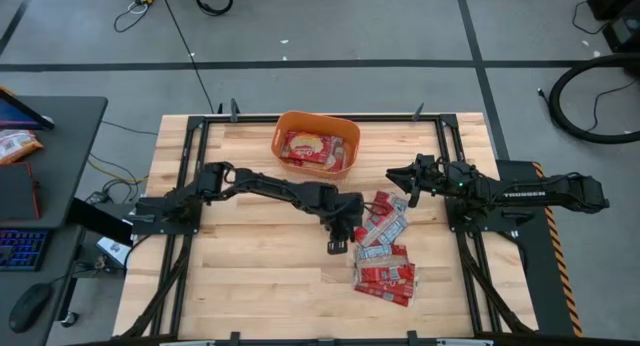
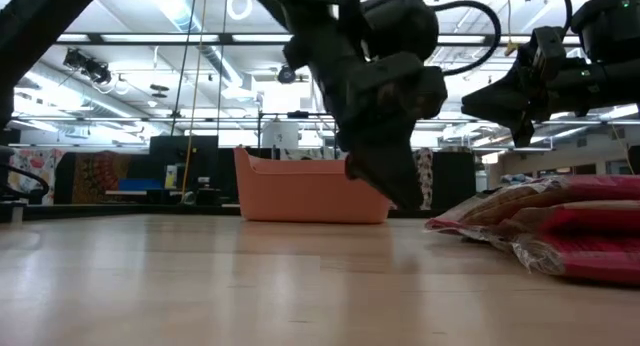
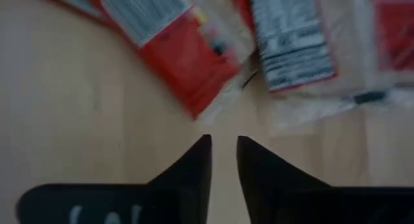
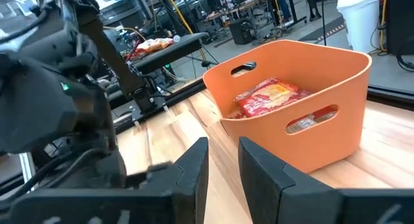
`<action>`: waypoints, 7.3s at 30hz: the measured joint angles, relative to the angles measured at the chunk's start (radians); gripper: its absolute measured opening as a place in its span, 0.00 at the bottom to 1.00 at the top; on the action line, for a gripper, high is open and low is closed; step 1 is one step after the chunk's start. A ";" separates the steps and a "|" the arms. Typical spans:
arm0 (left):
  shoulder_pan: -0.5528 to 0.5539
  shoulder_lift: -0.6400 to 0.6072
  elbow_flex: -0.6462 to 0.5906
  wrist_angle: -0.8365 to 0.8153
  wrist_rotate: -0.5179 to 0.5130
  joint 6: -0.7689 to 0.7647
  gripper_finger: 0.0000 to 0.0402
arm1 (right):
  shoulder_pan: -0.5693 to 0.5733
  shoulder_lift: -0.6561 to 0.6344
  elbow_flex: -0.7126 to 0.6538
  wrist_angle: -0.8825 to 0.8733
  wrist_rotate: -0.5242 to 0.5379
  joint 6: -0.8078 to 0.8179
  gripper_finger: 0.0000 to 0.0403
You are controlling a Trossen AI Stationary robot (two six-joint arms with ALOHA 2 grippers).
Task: Sort popcorn bags into baskets
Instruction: Put the red popcorn bag into the orange bin
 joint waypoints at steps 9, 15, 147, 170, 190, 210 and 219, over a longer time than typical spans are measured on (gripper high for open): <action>0.050 -0.002 -0.116 0.239 0.109 -0.125 0.40 | 0.000 0.000 0.000 0.001 0.000 0.000 0.22; 0.035 0.000 -0.131 0.286 0.137 -0.155 0.43 | 0.000 0.000 0.000 0.001 0.000 0.000 0.22; 0.492 -0.545 -0.124 -0.519 -0.447 0.188 0.00 | 0.000 0.000 0.000 0.001 0.000 0.000 0.22; 0.457 -0.340 -0.125 -0.045 -0.426 0.159 0.07 | 0.000 0.000 0.000 0.001 0.000 0.000 0.22; 0.215 -0.308 -0.125 -0.012 -0.104 0.345 0.19 | 0.000 0.000 0.000 0.001 0.000 0.000 0.22; -0.044 -0.067 -0.125 0.366 -0.394 0.338 0.38 | 0.000 0.004 0.000 0.002 0.000 0.000 0.22; -0.043 0.066 -0.125 0.671 -0.326 0.310 0.38 | 0.000 0.005 0.000 0.001 0.000 0.000 0.22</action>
